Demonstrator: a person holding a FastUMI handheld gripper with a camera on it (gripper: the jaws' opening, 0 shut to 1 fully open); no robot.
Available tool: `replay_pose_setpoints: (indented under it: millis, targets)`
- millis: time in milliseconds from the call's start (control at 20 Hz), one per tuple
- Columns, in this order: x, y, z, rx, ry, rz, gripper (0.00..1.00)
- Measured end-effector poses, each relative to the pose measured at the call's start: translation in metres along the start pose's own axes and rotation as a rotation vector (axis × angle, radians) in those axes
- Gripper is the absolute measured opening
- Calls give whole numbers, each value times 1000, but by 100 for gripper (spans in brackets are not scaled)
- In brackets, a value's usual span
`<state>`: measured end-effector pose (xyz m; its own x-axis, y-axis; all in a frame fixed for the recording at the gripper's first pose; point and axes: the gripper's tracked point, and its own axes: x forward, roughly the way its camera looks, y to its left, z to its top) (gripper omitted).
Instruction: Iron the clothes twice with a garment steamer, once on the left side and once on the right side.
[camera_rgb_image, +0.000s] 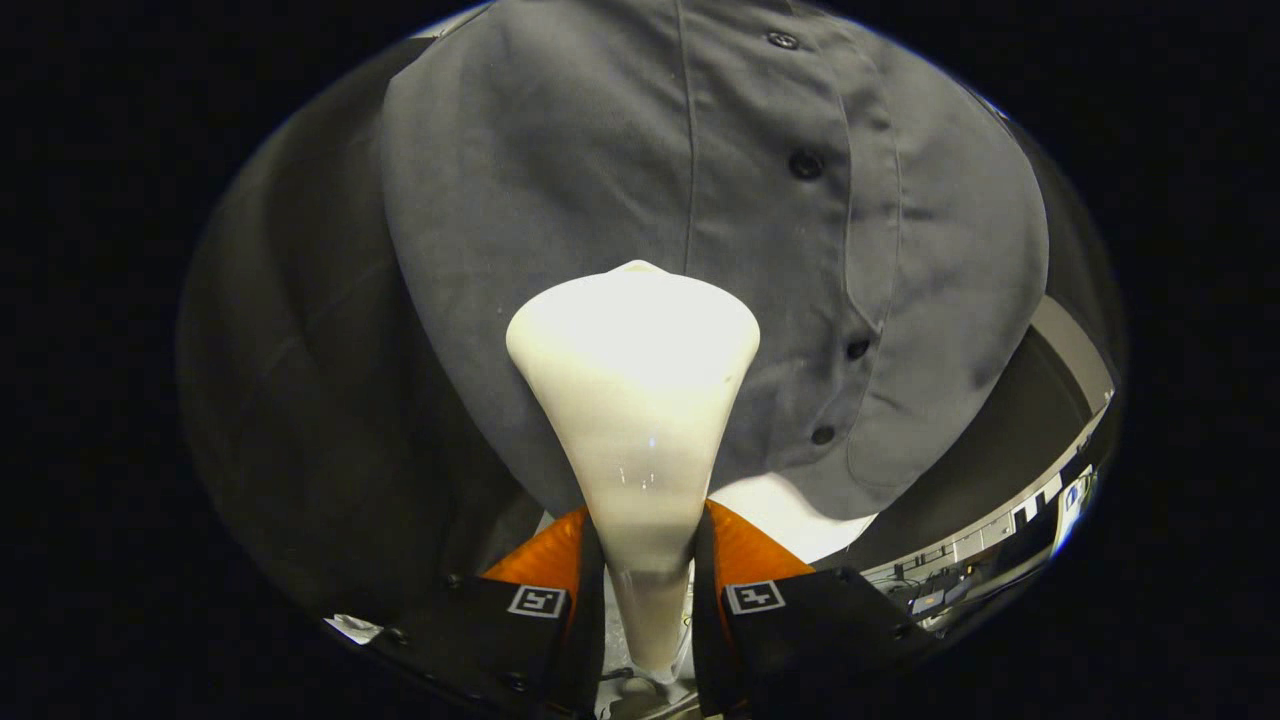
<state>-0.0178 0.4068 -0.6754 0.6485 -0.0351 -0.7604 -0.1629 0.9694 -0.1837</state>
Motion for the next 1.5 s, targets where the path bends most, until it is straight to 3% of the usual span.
replay_pose_setpoints:
  millis: [400,700,1050,1500]
  targets:
    - [29,-36,-65,-9,85,-21,44]
    - [14,-47,-85,-4,117,-4,44]
    - [-59,-72,-44,15,62,31,44]
    - [-172,-132,74,24,-83,109,44]
